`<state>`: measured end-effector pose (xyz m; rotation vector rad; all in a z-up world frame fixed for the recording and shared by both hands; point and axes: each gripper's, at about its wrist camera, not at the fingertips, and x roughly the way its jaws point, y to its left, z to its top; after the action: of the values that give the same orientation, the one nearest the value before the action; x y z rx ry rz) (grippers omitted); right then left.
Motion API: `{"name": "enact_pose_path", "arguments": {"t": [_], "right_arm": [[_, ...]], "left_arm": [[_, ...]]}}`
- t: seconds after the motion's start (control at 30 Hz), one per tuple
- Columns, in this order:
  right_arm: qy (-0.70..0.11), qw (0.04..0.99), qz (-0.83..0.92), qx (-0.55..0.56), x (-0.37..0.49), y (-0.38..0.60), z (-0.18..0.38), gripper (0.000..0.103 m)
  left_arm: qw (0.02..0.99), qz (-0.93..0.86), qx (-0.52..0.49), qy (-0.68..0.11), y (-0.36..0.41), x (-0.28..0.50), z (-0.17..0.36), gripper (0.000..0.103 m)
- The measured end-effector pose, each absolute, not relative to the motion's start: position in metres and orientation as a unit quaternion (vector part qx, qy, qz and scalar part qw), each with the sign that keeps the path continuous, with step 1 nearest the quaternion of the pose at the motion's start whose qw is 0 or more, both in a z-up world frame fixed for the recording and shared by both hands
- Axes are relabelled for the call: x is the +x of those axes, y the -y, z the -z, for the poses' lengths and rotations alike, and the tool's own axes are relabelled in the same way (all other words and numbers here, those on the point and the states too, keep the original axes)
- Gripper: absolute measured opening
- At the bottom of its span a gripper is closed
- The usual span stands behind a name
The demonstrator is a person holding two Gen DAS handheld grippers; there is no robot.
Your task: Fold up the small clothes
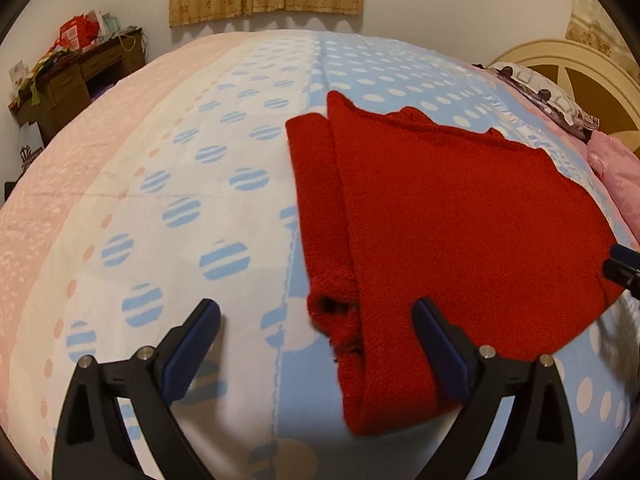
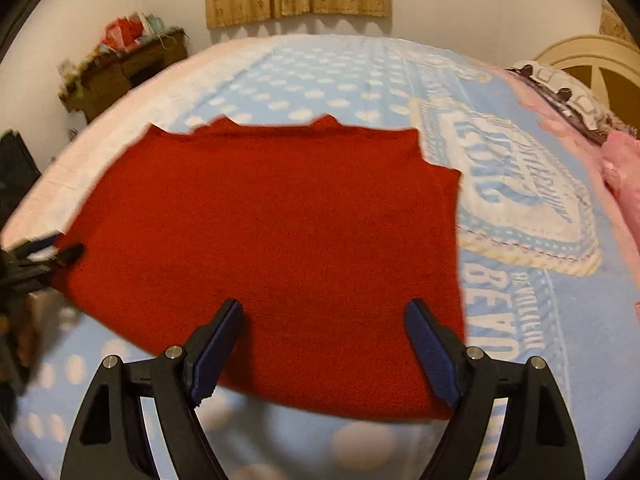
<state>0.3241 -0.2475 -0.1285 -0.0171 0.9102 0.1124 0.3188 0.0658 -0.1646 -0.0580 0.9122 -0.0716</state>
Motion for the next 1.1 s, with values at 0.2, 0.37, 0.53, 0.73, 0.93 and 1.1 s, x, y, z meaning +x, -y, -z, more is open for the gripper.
{"name": "enact_pose_path", "arguments": {"t": [0.2, 0.37, 0.53, 0.73, 0.93, 1.1], "right_arm": [[-0.473, 0.878, -0.034, -0.071, 0.338, 0.229, 0.151, 0.084], [-0.442, 0.892, -0.074, -0.064, 0.336, 0.204, 0.127, 0.084], [-0.443, 0.889, -0.082, -0.08, 0.359, 0.169, 0.137, 0.084], [-0.452, 0.883, -0.09, -0.093, 0.364, 0.135, 0.163, 0.084], [-0.456, 0.882, -0.085, -0.086, 0.362, 0.137, 0.161, 0.085], [-0.457, 0.882, -0.089, -0.081, 0.361, 0.126, 0.153, 0.086]], "left_arm": [[0.899, 0.027, -0.036, -0.435, -0.071, 0.311, 0.164, 0.101], [0.9, 0.013, -0.054, -0.433, -0.08, 0.307, 0.165, 0.103], [0.896, 0.011, -0.055, -0.44, -0.081, 0.31, 0.169, 0.103], [0.893, 0.018, -0.066, -0.444, -0.085, 0.311, 0.171, 0.103], [0.893, 0.02, -0.068, -0.444, -0.086, 0.31, 0.17, 0.103], [0.893, 0.019, -0.069, -0.444, -0.088, 0.309, 0.17, 0.103]]}}
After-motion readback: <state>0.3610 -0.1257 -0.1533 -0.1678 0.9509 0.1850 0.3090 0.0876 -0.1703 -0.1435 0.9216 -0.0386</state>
